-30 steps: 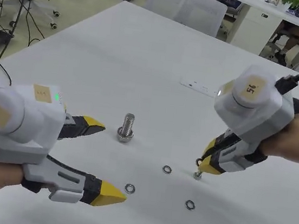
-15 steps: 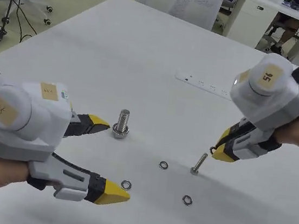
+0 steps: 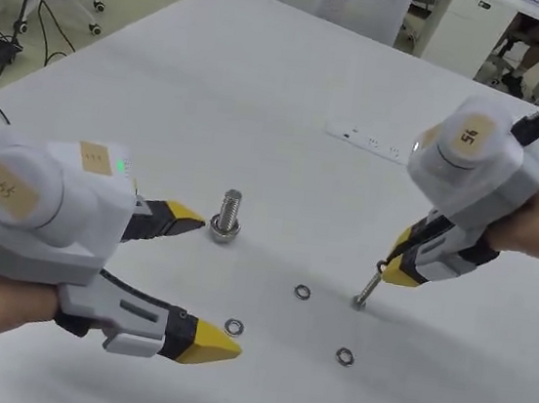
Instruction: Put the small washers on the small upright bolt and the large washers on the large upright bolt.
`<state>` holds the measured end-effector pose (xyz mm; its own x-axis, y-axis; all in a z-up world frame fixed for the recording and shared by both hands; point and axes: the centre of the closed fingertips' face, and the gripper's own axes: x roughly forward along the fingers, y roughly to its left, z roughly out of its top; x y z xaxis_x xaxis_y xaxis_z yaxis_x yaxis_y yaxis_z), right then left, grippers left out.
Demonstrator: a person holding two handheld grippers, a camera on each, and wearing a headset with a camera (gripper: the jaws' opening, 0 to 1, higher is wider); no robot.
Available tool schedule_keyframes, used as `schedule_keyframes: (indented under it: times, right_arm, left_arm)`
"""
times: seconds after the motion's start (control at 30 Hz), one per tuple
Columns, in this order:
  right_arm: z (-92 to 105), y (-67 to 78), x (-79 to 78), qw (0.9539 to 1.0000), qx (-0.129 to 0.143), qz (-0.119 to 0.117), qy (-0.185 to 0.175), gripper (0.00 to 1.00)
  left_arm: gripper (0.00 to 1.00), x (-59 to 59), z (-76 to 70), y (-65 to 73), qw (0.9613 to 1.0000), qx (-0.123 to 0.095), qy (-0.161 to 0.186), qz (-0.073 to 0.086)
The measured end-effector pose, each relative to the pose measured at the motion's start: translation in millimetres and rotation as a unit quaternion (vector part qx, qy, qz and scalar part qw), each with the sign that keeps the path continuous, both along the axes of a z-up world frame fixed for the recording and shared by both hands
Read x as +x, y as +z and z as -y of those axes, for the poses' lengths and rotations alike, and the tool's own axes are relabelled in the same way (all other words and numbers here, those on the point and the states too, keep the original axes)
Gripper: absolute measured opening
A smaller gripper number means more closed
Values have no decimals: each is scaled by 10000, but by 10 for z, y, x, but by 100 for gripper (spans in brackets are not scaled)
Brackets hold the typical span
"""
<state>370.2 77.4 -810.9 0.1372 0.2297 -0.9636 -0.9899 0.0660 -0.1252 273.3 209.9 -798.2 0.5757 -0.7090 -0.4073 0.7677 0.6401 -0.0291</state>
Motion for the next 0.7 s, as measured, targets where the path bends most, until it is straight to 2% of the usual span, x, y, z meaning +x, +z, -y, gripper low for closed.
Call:
schedule_keyframes:
  times: [0.13,0.7]
  right_arm:
    - [26,-35,7,10000,-80,9,21,13]
    - [21,-123,-1,9999,-102,-133,1,13]
  left_arm:
    - [81,-6,4,-7,10000,15,-10,-7]
    - [80,-4,-24,-14,10000,12,35,-20]
